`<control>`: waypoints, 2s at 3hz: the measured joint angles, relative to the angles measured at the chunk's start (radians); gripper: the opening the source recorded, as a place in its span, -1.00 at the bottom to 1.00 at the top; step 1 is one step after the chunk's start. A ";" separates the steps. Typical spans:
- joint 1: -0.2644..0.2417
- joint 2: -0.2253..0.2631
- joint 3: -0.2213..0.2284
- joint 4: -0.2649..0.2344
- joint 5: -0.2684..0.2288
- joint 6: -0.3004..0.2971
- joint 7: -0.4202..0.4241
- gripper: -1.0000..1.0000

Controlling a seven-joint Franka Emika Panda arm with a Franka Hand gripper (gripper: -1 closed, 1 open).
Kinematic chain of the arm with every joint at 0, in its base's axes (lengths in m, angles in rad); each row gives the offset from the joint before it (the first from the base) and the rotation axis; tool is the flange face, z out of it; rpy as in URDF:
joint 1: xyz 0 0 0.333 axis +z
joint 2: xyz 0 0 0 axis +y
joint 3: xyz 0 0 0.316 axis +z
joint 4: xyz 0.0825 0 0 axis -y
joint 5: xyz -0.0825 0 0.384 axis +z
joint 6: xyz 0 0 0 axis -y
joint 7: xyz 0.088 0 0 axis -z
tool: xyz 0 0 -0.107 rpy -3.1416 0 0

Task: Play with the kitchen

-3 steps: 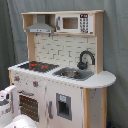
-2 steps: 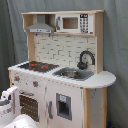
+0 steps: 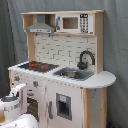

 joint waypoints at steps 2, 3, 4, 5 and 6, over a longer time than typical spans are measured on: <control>-0.078 0.000 -0.009 0.101 -0.096 -0.026 0.012 1.00; -0.078 0.000 -0.009 0.100 -0.096 -0.028 0.014 -1.00; -0.059 0.001 -0.002 0.100 -0.096 -0.077 0.037 -1.00; -0.005 0.008 0.009 0.098 -0.096 -0.161 0.037 -1.00; 0.053 0.023 0.021 0.098 -0.096 -0.248 0.037 -1.00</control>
